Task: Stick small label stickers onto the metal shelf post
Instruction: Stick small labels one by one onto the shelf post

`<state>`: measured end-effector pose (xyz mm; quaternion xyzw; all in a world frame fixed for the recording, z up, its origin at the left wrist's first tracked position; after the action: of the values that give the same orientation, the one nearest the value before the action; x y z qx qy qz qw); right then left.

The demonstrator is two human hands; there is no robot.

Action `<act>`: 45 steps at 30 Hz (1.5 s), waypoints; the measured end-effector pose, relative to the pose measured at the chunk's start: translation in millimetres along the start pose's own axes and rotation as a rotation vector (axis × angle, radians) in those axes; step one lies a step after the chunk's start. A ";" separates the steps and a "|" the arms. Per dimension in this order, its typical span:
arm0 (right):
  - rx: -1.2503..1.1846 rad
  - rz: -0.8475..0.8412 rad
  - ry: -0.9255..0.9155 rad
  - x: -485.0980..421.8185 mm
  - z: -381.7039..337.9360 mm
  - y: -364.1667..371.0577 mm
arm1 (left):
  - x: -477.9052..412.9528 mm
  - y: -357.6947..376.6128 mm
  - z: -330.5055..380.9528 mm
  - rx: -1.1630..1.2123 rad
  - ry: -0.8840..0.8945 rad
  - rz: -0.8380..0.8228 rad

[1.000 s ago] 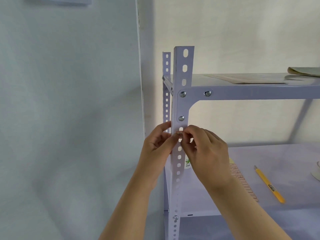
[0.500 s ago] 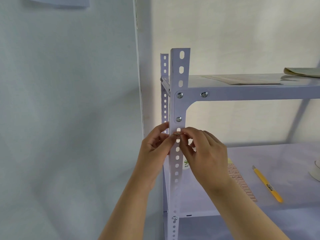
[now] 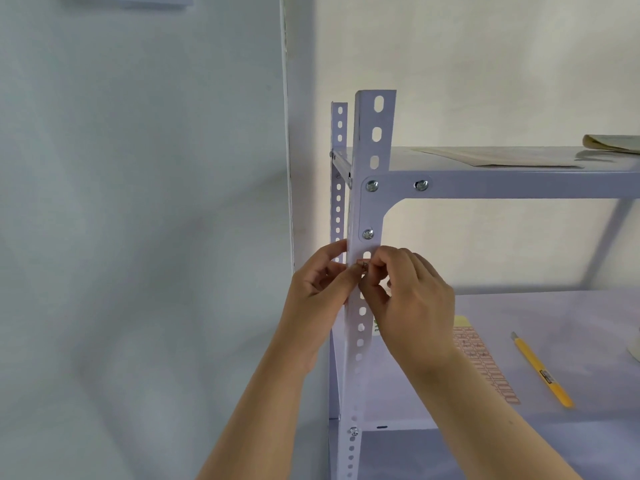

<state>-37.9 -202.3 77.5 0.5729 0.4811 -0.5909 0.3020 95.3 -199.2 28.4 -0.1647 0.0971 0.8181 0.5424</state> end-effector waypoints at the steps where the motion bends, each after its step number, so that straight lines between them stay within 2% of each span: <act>1: -0.003 -0.018 -0.009 2.3 -0.8 1.7 | 0.1 -0.4 -0.9 0.009 -0.002 0.008; 4: -0.143 -0.065 0.092 8.1 5.7 1.9 | 1.3 0.7 -0.3 0.016 -0.006 0.009; 9: -0.761 0.012 0.818 21.6 45.1 8.4 | 1.4 -0.6 -0.1 0.011 -0.017 0.020; 11: -0.922 -0.006 1.014 26.6 47.6 19.2 | 1.3 -1.0 -1.0 0.009 -0.015 0.021; 17: -1.088 -0.128 1.234 32.5 40.7 37.1 | 0.8 1.7 -1.7 0.041 -0.033 0.011; 20: -1.183 -0.120 1.348 37.9 38.5 45.3 | -0.1 5.8 -4.7 0.072 -0.069 -0.014; 31: -1.319 -0.010 1.501 43.1 34.6 55.9 | -0.5 15.4 -5.1 0.121 -0.089 -0.065; 41: -1.267 -0.046 1.492 42.8 33.7 55.8 | -0.8 12.1 -9.0 0.117 -0.113 -0.023; 45: -1.326 -0.065 1.470 45.1 31.2 57.1 | -1.7 11.8 -10.0 0.106 -0.100 -0.024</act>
<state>-5.4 -242.3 17.4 0.4985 0.7977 0.2928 0.1717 86.7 -208.6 19.5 -0.0959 0.1113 0.8125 0.5642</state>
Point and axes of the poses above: each hand's wrist, its own x-axis away from the middle knuckle, its own y-axis out of the palm, z = x × y, the point moved 10 cm from there along -x, towards the middle knuckle, and after that the axes turned 9 degrees about -x, right-handed, at the moved point
